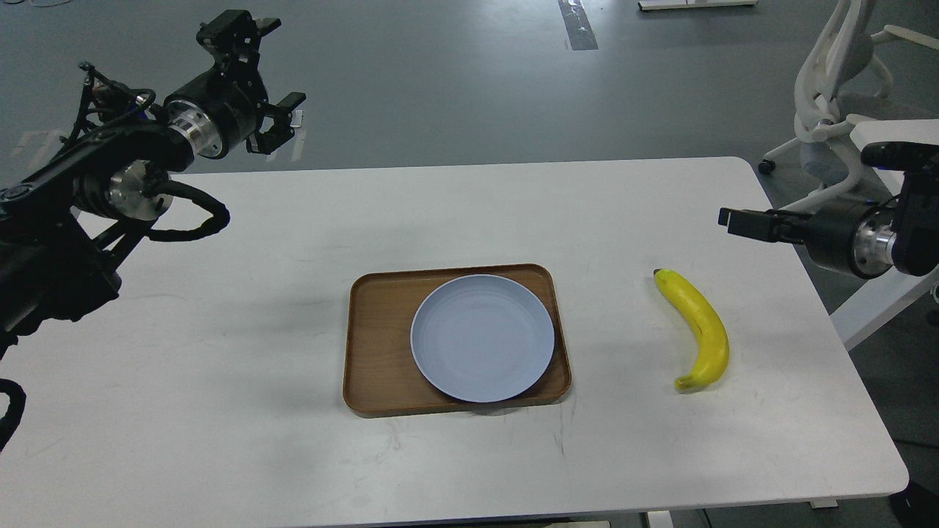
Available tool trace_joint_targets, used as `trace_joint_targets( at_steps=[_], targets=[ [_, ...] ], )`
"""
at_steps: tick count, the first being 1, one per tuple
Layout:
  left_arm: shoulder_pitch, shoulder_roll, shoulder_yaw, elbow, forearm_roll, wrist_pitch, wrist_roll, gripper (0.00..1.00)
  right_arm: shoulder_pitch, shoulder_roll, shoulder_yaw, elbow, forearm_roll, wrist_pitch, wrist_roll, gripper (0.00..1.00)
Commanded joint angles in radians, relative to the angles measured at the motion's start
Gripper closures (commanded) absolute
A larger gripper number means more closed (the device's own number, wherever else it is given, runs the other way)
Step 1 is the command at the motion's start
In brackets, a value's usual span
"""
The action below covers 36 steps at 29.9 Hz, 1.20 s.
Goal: Place banana on plate with both arms
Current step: 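Lower the right gripper to the yellow banana and grasp it, then lift the banana with the right gripper and carry it over the plate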
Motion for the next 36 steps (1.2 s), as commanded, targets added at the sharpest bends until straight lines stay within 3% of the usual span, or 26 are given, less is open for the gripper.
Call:
trace_joint_targets(
  at_steps=[1, 4, 9, 15, 19, 21, 22, 25, 30, 36],
  targets=[
    [0.008, 0.005, -0.001, 0.000, 0.006, 0.006, -0.009, 0.02, 0.037, 0.021, -0.101, 0.001, -0.053, 0.001, -0.001, 0.06],
    [0.011, 0.008, 0.000, 0.000, 0.009, 0.010, -0.040, 0.02, 0.030, 0.079, -0.124, -0.011, -0.053, 0.001, -0.003, 0.08],
    [0.028, 0.038, -0.001, -0.003, 0.003, 0.000, -0.135, 0.02, 0.017, 0.141, -0.188, -0.094, -0.035, -0.015, -0.006, 0.12],
    [0.042, 0.042, 0.000, -0.003, 0.008, 0.001, -0.143, 0.02, -0.047, 0.179, -0.188, -0.126, -0.023, -0.042, -0.008, 0.19],
    [0.048, 0.042, 0.003, -0.005, 0.011, 0.001, -0.143, 0.02, -0.049, 0.179, -0.190, -0.137, -0.023, -0.042, -0.008, 0.33],
    [0.048, 0.042, 0.002, -0.006, 0.011, 0.003, -0.144, 0.02, -0.050, 0.179, -0.190, -0.137, -0.023, -0.042, -0.008, 0.51],
    [0.048, 0.043, 0.002, -0.006, 0.011, 0.003, -0.144, 0.02, -0.052, 0.182, -0.188, -0.139, -0.023, -0.046, -0.008, 0.67],
    [0.048, 0.045, 0.002, -0.006, 0.012, 0.001, -0.144, 0.02, -0.049, 0.205, -0.190, -0.143, -0.023, -0.055, -0.006, 0.89],
    [0.048, 0.055, 0.003, -0.006, 0.012, 0.001, -0.144, 0.02, -0.029, 0.218, -0.187, -0.143, -0.021, -0.081, -0.003, 0.94],
    [0.046, 0.060, 0.003, -0.006, 0.014, 0.003, -0.144, 0.02, 0.150, 0.265, -0.188, -0.114, 0.028, -0.072, 0.026, 0.95]
  ],
)
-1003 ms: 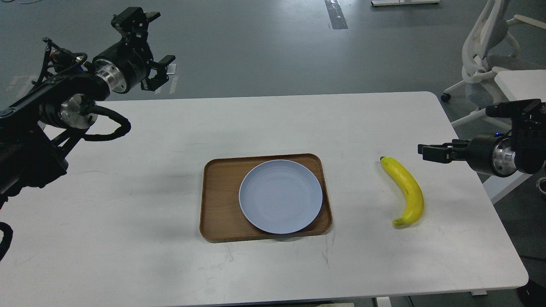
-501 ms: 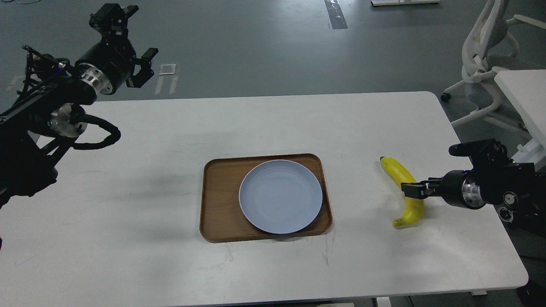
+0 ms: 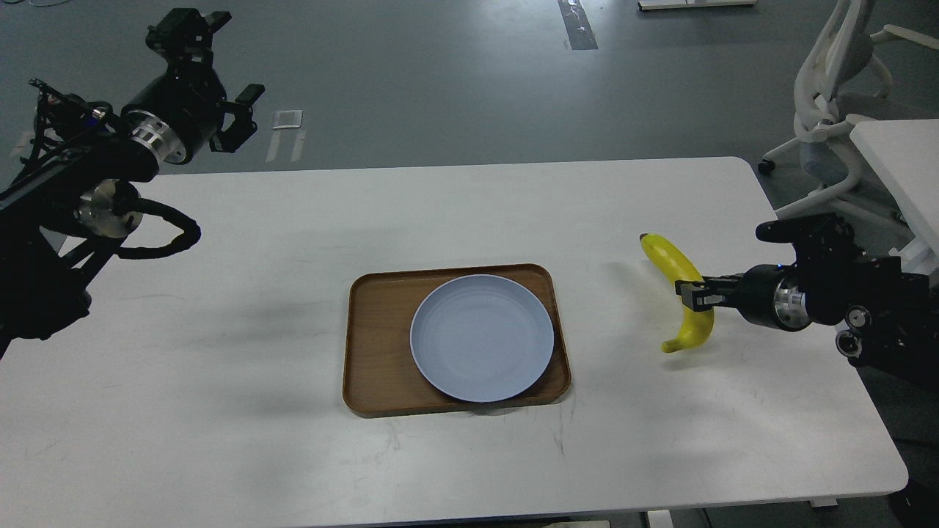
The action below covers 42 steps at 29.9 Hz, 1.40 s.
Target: Place banana on plate with both arms
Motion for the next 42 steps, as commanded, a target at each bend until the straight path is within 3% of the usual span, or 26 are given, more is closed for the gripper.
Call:
trace_joint_targets(
  at_steps=[1, 4, 12, 28, 42],
  targets=[
    [-0.001, 0.001, 0.000, 0.000, 0.001, 0.001, 0.000, 0.02, 0.128, 0.071, -0.010, 0.023, 0.016, 0.014, 0.030, 0.95],
    [-0.001, 0.001, 0.000, -0.001, 0.000, 0.002, 0.000, 0.02, 0.237, 0.194, -0.031, 0.023, 0.013, 0.041, 0.060, 0.95],
    [-0.001, 0.026, 0.002, -0.001, 0.000, -0.002, 0.000, 0.02, 0.323, 0.452, -0.113, 0.008, 0.024, 0.153, 0.065, 0.94],
    [0.003, 0.047, 0.003, 0.000, 0.001, -0.007, 0.000, 0.02, 0.295, 0.492, -0.219, -0.055, 0.021, 0.187, 0.067, 0.93],
    [0.003, 0.047, 0.005, 0.002, 0.001, -0.008, 0.000, 0.02, 0.294, 0.507, -0.232, -0.080, 0.024, 0.198, 0.065, 0.77]
  ],
)
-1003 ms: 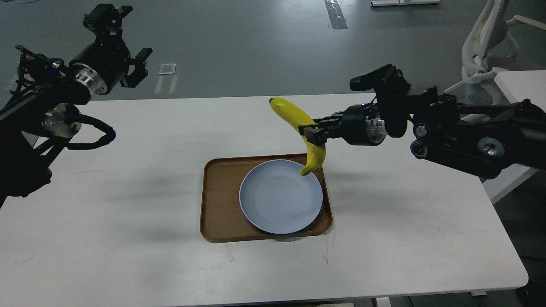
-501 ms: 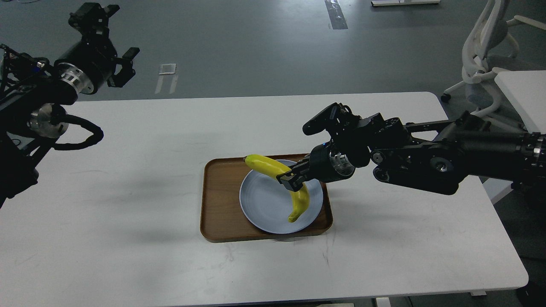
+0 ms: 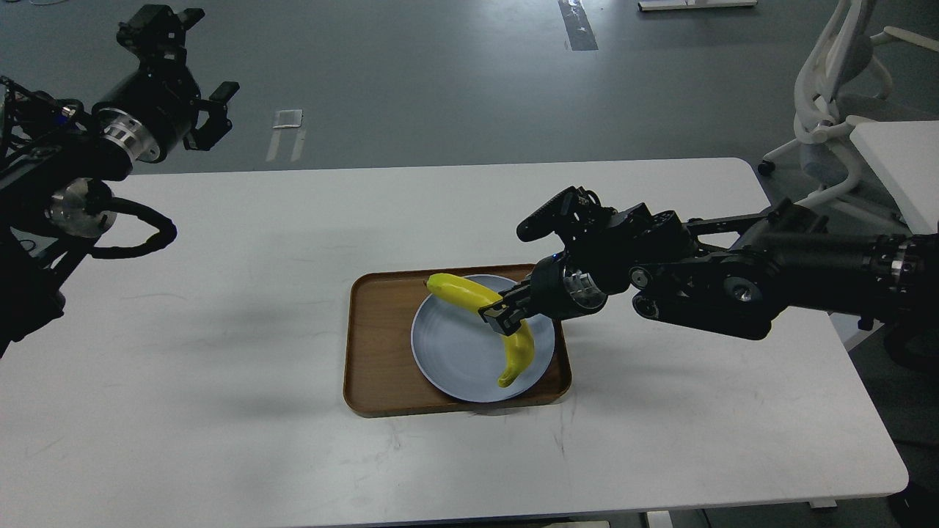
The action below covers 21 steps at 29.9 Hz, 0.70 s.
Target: Place banana on plate with both arms
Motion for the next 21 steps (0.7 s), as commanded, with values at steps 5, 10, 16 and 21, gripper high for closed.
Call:
trace_joint_targets(
  at_steps=[5, 10, 16, 21],
  targets=[
    [0.000, -0.002, 0.001, 0.002, 0.000, 0.001, 0.000, 0.02, 0.001, -0.024, -0.011, 0.002, 0.003, 0.023, -0.007, 0.53],
    [-0.002, -0.003, 0.003, -0.004, 0.000, -0.021, 0.003, 0.02, 0.015, -0.028, 0.007, -0.001, 0.015, 0.023, -0.053, 0.02],
    [-0.002, -0.008, 0.003, -0.004, 0.000, -0.045, 0.005, 0.02, 0.026, -0.028, 0.130, -0.055, 0.072, 0.020, -0.074, 0.01],
    [0.000, -0.019, 0.003, -0.004, 0.000, -0.047, 0.003, 0.02, -0.008, -0.025, 0.310, -0.159, 0.252, -0.054, -0.074, 0.01]
  ],
)
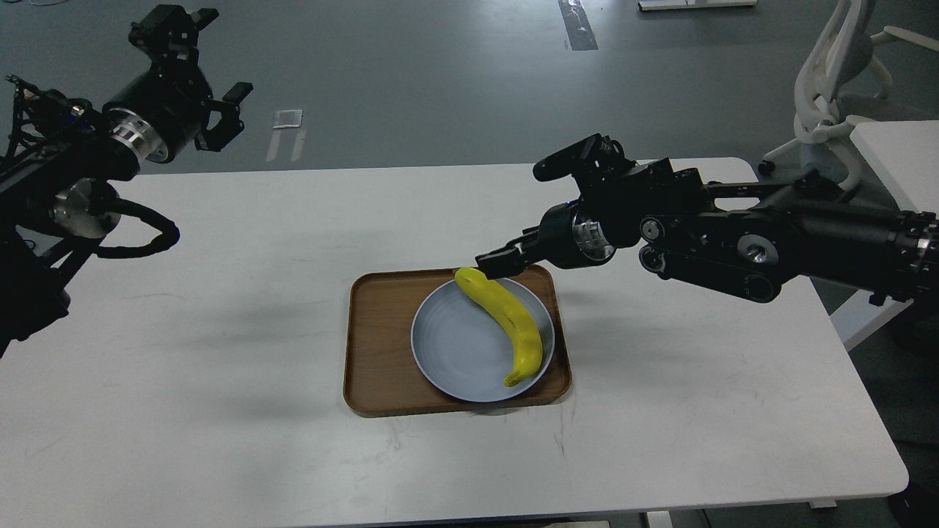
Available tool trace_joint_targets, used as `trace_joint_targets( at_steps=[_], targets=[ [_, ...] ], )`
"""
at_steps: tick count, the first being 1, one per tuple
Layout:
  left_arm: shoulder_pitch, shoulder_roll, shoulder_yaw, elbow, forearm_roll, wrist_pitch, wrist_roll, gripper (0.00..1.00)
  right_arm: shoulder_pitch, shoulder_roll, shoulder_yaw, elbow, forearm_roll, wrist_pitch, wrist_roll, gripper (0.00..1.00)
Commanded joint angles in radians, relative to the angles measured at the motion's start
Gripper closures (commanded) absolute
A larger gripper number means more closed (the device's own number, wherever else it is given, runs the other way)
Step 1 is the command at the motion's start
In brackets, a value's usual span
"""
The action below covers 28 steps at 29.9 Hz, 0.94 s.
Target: Place banana on plate with both arms
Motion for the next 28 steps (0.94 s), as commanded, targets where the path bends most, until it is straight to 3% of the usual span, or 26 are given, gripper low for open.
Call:
trace_joint_targets(
  at_steps=[1, 7, 12, 16, 18, 28],
  targets=[
    [0.004, -0.005, 0.000, 0.000, 0.000, -0.002, -0.001, 0.02, -0.046, 0.007, 0.157, -0.085, 0.179, -0.072, 0.000, 0.01],
    [0.030, -0.005, -0.003, 0.000, 0.000, -0.025, -0.004, 0.02, -0.158, 0.007, 0.383, -0.142, 0.598, -0.181, 0.000, 0.01],
    [0.070, -0.005, -0.015, 0.000, -0.016, -0.064, -0.006, 0.02, -0.304, 0.004, 0.715, -0.160, 0.841, -0.260, -0.001, 0.01],
    [0.091, -0.005, -0.018, -0.003, -0.019, -0.074, -0.012, 0.02, -0.384, 0.003, 0.863, -0.169, 0.905, -0.264, -0.002, 0.01],
    [0.122, -0.008, -0.044, -0.006, -0.019, -0.091, -0.043, 0.02, -0.457, 0.003, 0.947, -0.169, 0.939, -0.264, -0.005, 0.01],
    [0.153, -0.023, -0.064, -0.004, -0.017, -0.097, -0.049, 0.02, -0.560, -0.008, 0.977, -0.161, 0.941, -0.254, -0.012, 0.00]
  ],
)
